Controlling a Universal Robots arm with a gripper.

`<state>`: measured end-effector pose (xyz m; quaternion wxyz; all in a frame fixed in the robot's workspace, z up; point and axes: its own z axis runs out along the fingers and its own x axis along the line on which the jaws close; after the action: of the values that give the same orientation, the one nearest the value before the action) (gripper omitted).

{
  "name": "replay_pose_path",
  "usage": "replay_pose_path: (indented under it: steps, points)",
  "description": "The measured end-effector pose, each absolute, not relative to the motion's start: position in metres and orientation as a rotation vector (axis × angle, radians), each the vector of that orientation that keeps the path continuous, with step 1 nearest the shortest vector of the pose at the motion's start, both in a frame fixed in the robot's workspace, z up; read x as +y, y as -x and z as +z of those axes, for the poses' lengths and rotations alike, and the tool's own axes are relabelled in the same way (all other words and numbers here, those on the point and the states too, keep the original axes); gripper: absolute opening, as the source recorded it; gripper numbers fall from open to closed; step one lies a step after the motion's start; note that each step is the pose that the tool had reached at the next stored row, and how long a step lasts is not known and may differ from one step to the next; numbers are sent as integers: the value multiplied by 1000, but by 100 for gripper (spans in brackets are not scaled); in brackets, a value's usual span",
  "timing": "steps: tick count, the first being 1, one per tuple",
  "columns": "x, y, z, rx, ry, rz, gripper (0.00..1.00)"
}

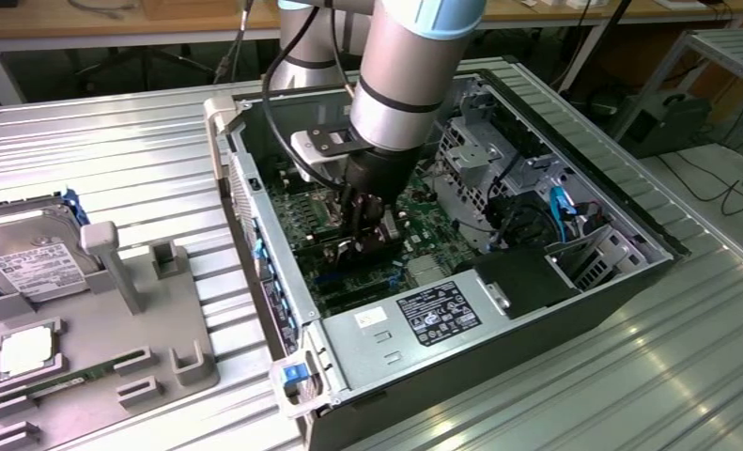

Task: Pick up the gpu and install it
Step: 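Insert the gpu into the slot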

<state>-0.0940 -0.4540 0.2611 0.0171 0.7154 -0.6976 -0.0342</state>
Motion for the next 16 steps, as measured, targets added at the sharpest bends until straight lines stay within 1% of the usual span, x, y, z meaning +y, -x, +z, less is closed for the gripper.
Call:
replay_pose_path:
  steps: [6,8,16]
  points:
    - [-454,94,261,-2168,-2224,-105,35]
    - [-454,94,263,-2172,-2227,-97,35]
    - [-453,94,291,-2174,-2230,-88,35]
